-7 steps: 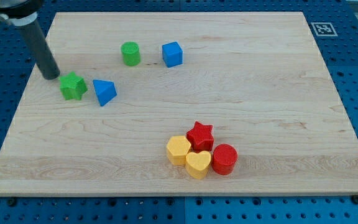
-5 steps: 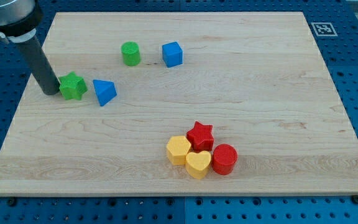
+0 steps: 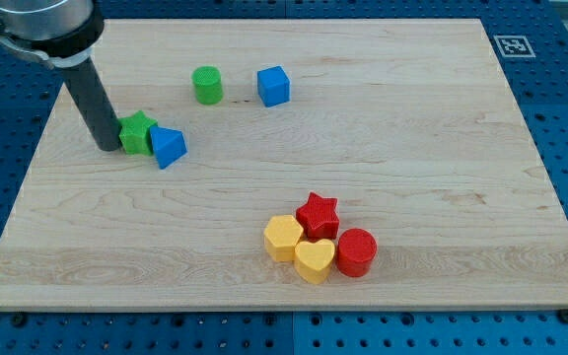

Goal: Move the blue triangle to the right of the blue cube

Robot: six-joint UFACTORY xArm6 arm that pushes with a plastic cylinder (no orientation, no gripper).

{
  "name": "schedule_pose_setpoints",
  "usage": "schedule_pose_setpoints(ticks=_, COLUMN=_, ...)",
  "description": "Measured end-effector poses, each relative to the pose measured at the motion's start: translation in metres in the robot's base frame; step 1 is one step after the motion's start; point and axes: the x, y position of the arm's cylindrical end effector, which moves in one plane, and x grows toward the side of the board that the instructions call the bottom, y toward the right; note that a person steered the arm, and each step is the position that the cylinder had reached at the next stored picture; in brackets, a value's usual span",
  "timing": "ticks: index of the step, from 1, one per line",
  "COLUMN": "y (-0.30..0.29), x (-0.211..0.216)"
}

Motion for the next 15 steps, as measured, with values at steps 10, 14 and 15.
schedule_pose_setpoints(ticks=10, y=0.276, x=0.016)
schedule_pose_setpoints(ticks=14, y=0.361, x=0.035)
schedule_pose_setpoints(ticks=15, y=0.369, x=0.035)
